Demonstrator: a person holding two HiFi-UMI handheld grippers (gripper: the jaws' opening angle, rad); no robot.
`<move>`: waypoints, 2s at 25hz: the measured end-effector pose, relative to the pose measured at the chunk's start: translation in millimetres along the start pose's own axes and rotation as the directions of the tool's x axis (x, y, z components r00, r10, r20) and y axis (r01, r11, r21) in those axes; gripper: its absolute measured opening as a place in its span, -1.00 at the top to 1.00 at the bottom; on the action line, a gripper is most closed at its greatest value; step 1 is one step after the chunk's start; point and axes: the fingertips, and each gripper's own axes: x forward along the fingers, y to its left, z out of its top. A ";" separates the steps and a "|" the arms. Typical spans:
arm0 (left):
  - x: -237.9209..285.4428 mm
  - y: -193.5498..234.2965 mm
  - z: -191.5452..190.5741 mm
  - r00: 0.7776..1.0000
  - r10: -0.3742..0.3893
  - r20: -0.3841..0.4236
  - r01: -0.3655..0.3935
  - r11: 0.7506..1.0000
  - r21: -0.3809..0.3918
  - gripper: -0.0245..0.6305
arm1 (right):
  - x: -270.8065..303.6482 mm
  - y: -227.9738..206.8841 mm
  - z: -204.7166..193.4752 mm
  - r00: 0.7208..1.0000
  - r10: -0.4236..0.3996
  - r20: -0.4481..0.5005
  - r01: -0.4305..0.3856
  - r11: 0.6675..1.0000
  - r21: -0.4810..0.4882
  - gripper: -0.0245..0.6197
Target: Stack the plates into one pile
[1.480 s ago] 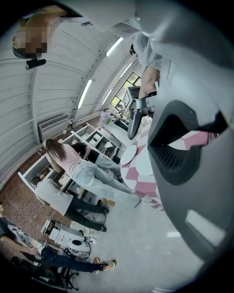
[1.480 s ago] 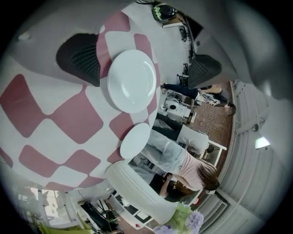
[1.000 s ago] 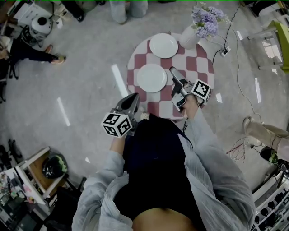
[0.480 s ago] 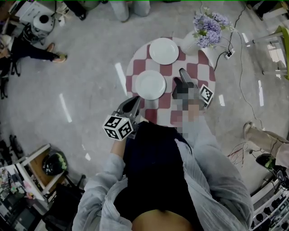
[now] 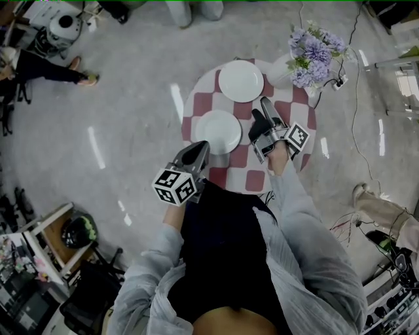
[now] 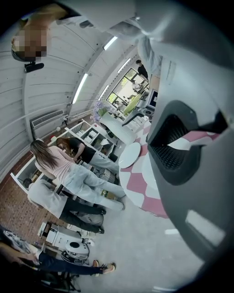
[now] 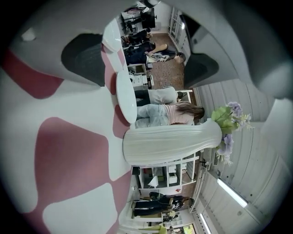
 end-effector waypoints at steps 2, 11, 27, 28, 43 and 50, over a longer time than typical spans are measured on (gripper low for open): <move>3.2 2.9 0.8 1.000 0.004 -0.002 -0.004 1.000 -0.004 0.89 | 7.3 0.0 2.6 1.000 0.002 -0.005 -0.002 1.000 -0.003 -0.69; 18.9 12.2 13.9 1.000 0.004 -0.004 -0.004 1.000 -0.004 0.89 | 37.2 -0.5 12.5 0.997 -0.070 0.008 0.071 0.996 -0.060 -0.55; 13.1 16.7 19.9 1.000 0.014 0.006 -0.014 1.000 -0.003 0.89 | 23.3 -44.6 17.9 0.934 -0.346 0.088 0.348 0.937 -0.010 0.87; 11.4 17.2 18.7 1.000 0.016 0.006 -0.016 1.000 -0.001 0.89 | 24.0 -41.5 16.8 0.942 -0.323 0.087 0.326 0.945 -0.019 0.88; -15.5 10.9 12.9 1.000 -0.010 0.020 0.009 1.000 0.016 0.89 | -8.2 -15.1 2.3 0.965 -0.241 0.104 0.250 0.965 -0.078 0.88; -37.3 14.0 6.1 0.999 -0.016 0.030 0.015 0.999 0.029 0.89 | -28.5 8.8 -27.3 0.982 -0.166 0.092 0.172 0.983 -0.071 0.88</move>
